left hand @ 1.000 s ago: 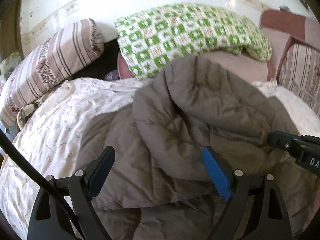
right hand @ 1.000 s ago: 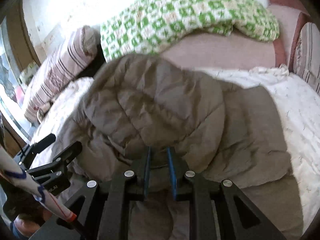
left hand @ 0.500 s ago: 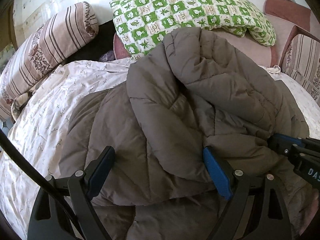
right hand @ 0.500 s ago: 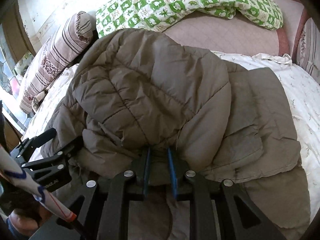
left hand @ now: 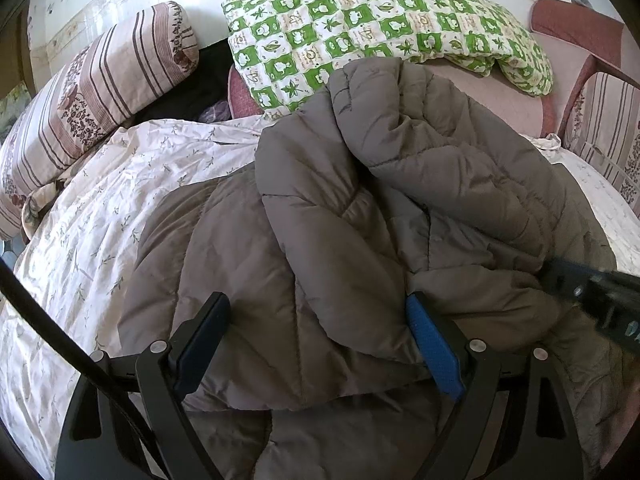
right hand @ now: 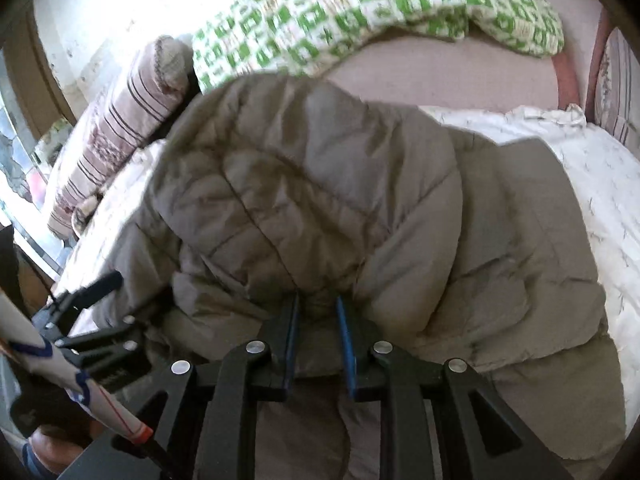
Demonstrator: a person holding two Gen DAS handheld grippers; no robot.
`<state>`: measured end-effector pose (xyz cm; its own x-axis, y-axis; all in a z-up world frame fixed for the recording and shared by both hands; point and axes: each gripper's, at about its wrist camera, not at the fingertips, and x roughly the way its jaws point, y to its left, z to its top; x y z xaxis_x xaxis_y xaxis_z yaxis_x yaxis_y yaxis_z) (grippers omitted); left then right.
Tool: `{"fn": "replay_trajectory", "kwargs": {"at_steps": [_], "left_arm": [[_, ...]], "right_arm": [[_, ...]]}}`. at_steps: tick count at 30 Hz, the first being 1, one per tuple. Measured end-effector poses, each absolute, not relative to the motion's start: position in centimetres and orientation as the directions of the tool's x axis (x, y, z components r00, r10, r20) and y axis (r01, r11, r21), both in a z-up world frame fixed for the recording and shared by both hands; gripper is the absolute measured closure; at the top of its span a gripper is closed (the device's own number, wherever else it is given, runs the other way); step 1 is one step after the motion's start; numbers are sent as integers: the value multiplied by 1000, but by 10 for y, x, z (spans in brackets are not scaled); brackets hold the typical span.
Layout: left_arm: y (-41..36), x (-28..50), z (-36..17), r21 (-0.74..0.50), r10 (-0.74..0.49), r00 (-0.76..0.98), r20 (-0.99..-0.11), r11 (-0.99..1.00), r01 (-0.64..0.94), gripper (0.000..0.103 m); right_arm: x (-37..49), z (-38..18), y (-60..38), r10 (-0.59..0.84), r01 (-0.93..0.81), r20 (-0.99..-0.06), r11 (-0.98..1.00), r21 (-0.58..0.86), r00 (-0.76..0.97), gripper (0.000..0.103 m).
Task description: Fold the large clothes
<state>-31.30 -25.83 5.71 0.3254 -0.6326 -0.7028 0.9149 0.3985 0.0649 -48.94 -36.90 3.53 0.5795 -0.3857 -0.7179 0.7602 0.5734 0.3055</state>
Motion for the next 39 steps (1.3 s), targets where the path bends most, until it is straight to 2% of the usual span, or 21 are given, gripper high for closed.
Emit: {"fn": "replay_trajectory", "kwargs": {"at_steps": [6,12,15,20,22,26,30,35,39], "left_arm": [[-257,-312,59,60,-636,327,-699,403,913,14],[-250,-316,68,60,-670,339,-661,403,913,14],[-249,-313,70,60,-670,353,-653,420,906,14],[-243,-299,76,-11,-685,343,-642,456,890,14],[-241,-295,75,-22,-683,348,-643,470,882,14],[-248,-287,62,-32,-638,325,-698,481,876,14],[-251,-286,56,-35,-623,310,-718,478,878,14],[-245,-285,63,-59,-644,309,-700,484,873,14],[-237,-289,80,-71,-696,326,-640,476,877,14]], "right_arm": [[-498,58,-363,-461,757,-645,578,303,610,82],[-495,37,-371,-392,765,-707,554,330,589,79],[-496,49,-366,-413,756,-682,570,323,603,79],[-508,63,-368,-488,783,-645,544,303,588,78],[-512,58,-375,-492,802,-662,516,302,565,77],[-502,36,-382,-411,799,-733,522,298,542,76],[-495,33,-378,-424,805,-743,536,255,518,76],[-503,46,-375,-443,797,-708,531,287,550,76],[-500,64,-359,-471,766,-650,577,284,596,74]]}}
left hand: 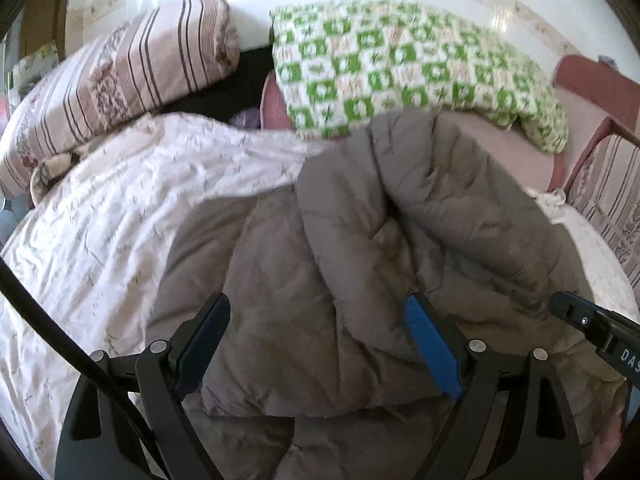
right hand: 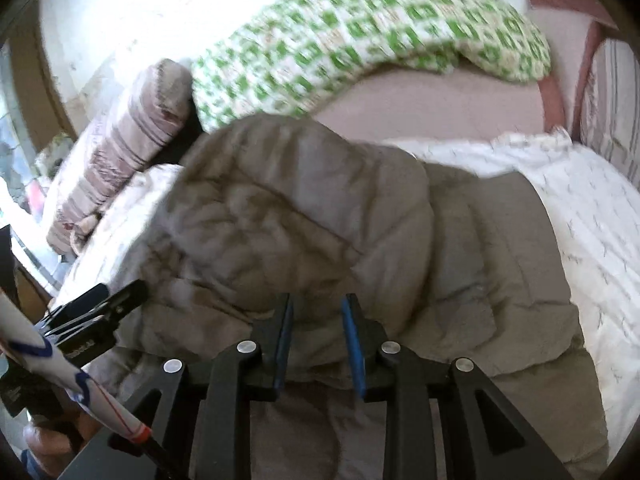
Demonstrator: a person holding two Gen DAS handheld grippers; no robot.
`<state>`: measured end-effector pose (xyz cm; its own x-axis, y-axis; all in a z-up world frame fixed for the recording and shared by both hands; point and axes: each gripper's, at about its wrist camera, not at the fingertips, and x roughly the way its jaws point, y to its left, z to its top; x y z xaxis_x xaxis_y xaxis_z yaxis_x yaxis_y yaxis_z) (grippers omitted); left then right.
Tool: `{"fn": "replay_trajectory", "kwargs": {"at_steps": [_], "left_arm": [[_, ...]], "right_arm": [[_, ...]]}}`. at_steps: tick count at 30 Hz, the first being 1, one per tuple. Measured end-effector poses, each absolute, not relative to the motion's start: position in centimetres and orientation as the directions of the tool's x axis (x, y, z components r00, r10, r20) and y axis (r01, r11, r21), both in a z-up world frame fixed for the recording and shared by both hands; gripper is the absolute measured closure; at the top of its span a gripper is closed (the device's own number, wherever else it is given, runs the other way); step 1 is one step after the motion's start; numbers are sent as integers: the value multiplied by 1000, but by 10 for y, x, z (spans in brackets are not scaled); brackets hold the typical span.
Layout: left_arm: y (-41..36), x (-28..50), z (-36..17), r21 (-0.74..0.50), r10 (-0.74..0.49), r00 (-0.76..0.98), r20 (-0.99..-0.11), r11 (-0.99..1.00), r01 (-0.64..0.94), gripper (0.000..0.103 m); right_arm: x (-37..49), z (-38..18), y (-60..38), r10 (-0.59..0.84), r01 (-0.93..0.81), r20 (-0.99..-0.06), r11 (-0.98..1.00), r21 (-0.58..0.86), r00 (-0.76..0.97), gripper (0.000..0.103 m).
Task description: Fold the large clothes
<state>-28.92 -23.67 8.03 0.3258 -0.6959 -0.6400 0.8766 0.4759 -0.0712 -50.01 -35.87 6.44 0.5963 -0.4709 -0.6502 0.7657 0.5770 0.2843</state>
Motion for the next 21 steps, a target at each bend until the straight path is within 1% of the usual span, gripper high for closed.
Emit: {"fn": "replay_trajectory", "kwargs": {"at_steps": [3,5,7,9,12,15,18,21], "left_arm": [[-237,-295,84,-68,-714,315,-626,452,889,14],[-242,-300,80,-45,-705,310,-638,436,899,14],[-248,-304,73,-23,-686,305,-660,424,905,14],[-256,-306,62,11,-643,306,-702,420,908,14],[-259,-303,54,6,-627,292,-722,417,909,14],[-258,-303,53,10,-628,295,-720,415,910,14],[-255,-304,57,6,-639,298,-710,417,909,14],[-252,-304,62,5,-649,307,-696,423,906,14]], "right_arm": [[-492,68,-349,-434,725,-641,624,293,633,69],[-486,62,-345,-420,718,-657,639,276,626,68],[-482,55,-345,-404,717,-676,643,269,616,68],[-477,45,-347,-382,721,-706,641,262,597,67],[-476,35,-353,-357,725,-725,630,279,589,67],[-476,36,-353,-354,721,-724,634,279,591,67],[-483,46,-354,-362,717,-701,626,306,615,67],[-496,59,-359,-427,741,-661,598,306,617,67]]}}
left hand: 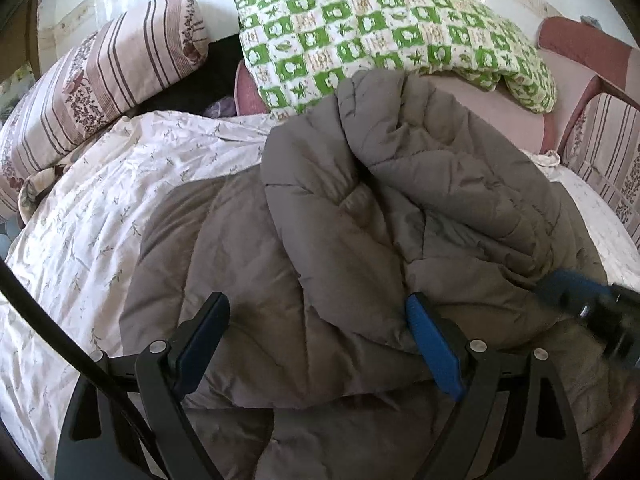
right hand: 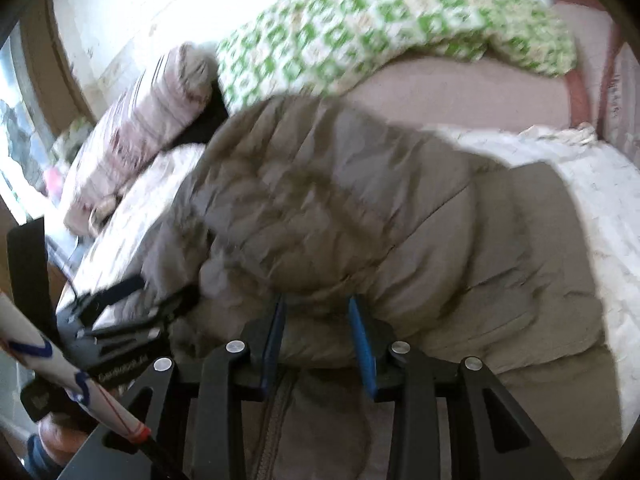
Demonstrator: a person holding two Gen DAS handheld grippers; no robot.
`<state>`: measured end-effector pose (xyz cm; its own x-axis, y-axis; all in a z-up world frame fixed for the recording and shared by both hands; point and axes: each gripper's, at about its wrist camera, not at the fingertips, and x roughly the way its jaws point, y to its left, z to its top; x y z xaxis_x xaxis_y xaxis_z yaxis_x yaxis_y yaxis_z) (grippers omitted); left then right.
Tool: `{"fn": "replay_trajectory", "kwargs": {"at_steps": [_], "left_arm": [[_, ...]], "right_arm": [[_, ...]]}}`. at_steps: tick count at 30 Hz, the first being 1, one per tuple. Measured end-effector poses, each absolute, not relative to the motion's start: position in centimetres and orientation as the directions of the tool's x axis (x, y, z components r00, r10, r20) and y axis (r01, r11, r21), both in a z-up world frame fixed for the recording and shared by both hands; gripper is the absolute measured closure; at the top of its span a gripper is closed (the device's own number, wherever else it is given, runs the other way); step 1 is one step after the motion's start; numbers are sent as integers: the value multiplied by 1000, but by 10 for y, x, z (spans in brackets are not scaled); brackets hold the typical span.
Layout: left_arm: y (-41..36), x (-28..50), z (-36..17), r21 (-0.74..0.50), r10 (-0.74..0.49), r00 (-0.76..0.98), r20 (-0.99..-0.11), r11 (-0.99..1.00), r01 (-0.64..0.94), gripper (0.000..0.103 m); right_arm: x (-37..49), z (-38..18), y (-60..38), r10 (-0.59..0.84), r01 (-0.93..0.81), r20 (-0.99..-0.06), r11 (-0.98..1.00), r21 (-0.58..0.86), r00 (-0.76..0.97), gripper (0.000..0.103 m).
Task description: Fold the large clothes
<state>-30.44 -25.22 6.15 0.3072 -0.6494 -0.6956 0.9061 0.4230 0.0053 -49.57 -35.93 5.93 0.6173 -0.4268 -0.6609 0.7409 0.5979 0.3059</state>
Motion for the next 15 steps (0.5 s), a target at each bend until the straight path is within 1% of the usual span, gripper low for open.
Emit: {"fn": "replay_trajectory", "kwargs": {"at_steps": [2,3,7,8,12,15], "left_arm": [[-251,-307,64,27,-653,330,-682,429,903,14],[-251,-307,64,34,-652,334,-681,427,904,14],[-254,-310,61,53,-644,337,-686,418,907,14],[-254,-311,60,55,-643,338,-687,417,907,14],[-254,-311,59,55,-642,339,-688,419,906,14],[-252,-312,62,63,-648,352,-676,425,903,14]], "right_arm": [[-504,60,-365,-457,765,-657,568,304,600,67],[-506,58,-370,-456,777,-670,551,304,586,67],[-506,37,-379,-413,793,-722,526,309,555,67],[-502,33,-379,-409,795,-733,532,292,543,67],[-499,38,-376,-428,798,-730,542,264,533,67],[-505,49,-370,-447,789,-699,547,281,558,66]]}}
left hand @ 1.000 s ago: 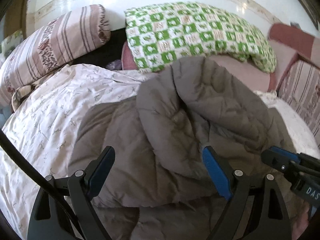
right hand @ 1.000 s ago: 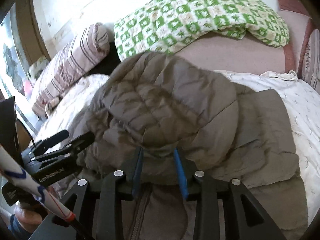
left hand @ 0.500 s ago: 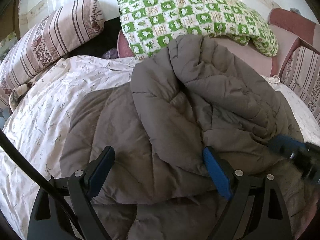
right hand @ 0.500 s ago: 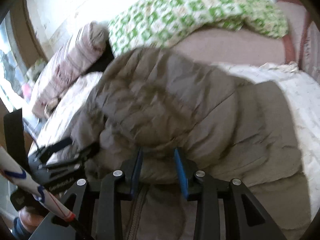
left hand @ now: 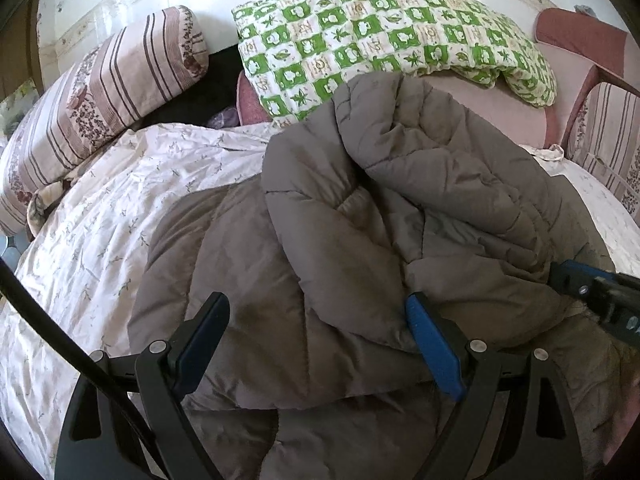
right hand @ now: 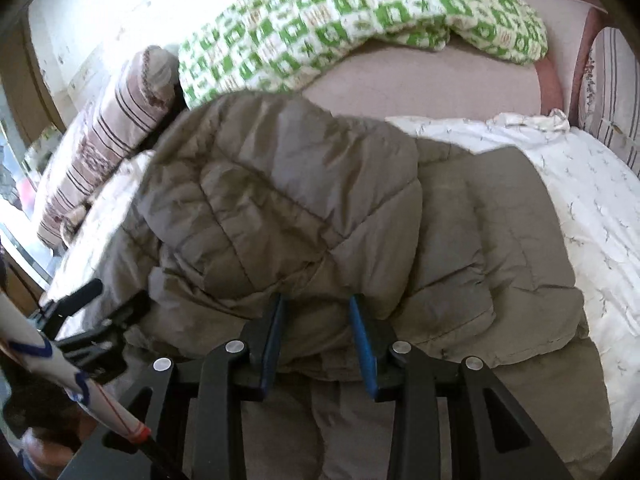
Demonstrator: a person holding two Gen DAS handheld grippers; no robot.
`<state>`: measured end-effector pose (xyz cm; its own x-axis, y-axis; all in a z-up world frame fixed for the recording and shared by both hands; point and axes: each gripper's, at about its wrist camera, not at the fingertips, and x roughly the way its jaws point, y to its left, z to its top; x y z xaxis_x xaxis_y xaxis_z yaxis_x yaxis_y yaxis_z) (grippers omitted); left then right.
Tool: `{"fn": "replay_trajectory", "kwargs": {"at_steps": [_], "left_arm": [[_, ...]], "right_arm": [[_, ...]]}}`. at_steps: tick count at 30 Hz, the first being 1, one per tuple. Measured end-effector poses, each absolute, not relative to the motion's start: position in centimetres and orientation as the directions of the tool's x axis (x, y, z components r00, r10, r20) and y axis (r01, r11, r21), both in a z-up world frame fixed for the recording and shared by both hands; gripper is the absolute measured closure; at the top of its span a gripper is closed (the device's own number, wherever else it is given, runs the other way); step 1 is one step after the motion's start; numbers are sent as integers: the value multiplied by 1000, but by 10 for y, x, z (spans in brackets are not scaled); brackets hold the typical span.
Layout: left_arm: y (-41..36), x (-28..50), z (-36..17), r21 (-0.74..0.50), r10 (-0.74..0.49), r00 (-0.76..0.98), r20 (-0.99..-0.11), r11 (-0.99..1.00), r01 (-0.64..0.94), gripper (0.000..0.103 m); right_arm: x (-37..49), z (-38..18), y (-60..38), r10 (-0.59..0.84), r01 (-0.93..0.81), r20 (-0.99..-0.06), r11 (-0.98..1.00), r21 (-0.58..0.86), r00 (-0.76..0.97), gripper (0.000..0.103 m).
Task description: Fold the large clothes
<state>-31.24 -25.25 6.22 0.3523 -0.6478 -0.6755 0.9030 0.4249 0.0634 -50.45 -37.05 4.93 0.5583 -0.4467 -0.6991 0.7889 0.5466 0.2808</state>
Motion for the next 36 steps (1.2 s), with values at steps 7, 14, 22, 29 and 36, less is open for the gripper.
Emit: {"fn": "replay_trajectory", "kwargs": {"at_steps": [7,14,22,29,36], "left_arm": [[-252,-320,64,103,-653,380,-656,421,901,14],[-254,-320,62,108,-647,376,-663,415,903,14],[-253,-321,64,111,-649,384,-656,420,901,14],[-249,-326,67,123,-652,391,-650,417,901,14],[-249,-330,69,138,-647,393,-654,409,902,14]], "right_arm": [[-491,51,-358,-442,762,-689,595,254,575,66],[-490,35,-365,-395,760,-723,589,275,567,65],[-495,48,-360,-405,757,-703,586,291,584,65],[-498,53,-357,-412,754,-693,588,294,592,65],[-495,43,-360,-383,763,-728,577,291,568,63]]}}
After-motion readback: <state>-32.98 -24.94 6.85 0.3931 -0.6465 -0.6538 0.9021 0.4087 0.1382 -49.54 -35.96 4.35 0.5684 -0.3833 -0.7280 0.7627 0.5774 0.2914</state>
